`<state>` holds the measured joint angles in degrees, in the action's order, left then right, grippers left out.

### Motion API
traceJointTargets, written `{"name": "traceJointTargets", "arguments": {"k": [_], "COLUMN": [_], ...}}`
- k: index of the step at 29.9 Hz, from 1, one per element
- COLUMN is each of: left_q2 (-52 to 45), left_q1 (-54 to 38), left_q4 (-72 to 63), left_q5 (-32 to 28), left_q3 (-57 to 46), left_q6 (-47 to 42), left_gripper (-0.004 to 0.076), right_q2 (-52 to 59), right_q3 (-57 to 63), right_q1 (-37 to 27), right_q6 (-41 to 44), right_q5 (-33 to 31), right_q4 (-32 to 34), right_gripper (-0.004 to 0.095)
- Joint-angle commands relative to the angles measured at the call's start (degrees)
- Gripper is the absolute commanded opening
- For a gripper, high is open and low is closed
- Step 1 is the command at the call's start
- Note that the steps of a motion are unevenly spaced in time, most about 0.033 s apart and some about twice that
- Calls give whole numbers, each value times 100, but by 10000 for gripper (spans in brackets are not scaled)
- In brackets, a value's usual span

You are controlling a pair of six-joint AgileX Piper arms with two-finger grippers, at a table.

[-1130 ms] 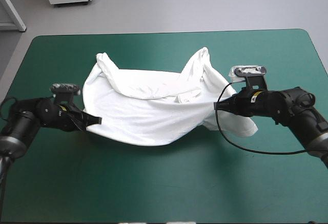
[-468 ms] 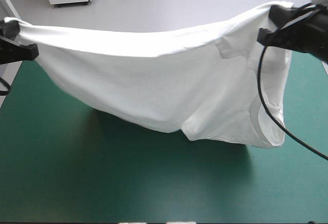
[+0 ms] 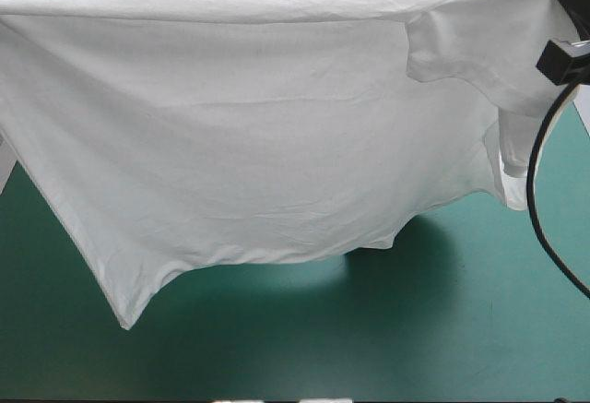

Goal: Fold the cloth

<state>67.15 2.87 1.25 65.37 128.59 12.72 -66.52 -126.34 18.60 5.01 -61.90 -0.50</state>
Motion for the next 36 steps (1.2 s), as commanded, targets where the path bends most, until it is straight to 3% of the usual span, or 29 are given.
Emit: {"name": "traceJointTargets", "arguments": {"k": [1,12,21,32,35,36], "left_q2": [74,717,1740,3798,4268,4420], "left_q1": [35,35,35,35,35,35], "left_q4": [91,58,29,12,-8,4], "left_q5": [-264,-666,-1864,-3459,-3987,-4183], "left_q3": [73,-1352,-2052,-2063,-2063,-2063], "left_q6": [0,0,-167,-383,-601,-769], "left_gripper": [-9,-9,-9,-9,22,65], "right_q2": [-30,-1589,-3009,-4908,-5235,-5343], "right_q3": [-105,288,288,288,266,251], "right_q1": [-19,-19,-30,-30,-63,-87], "right_q6": [-66,-183,-254,-185,-54,-65], "right_q5": [446,452,1408,3203,3502,3612], "right_q4": [13,12,84,271,271,271], "right_gripper": [-19,-19,-19,-18,71,170]}}
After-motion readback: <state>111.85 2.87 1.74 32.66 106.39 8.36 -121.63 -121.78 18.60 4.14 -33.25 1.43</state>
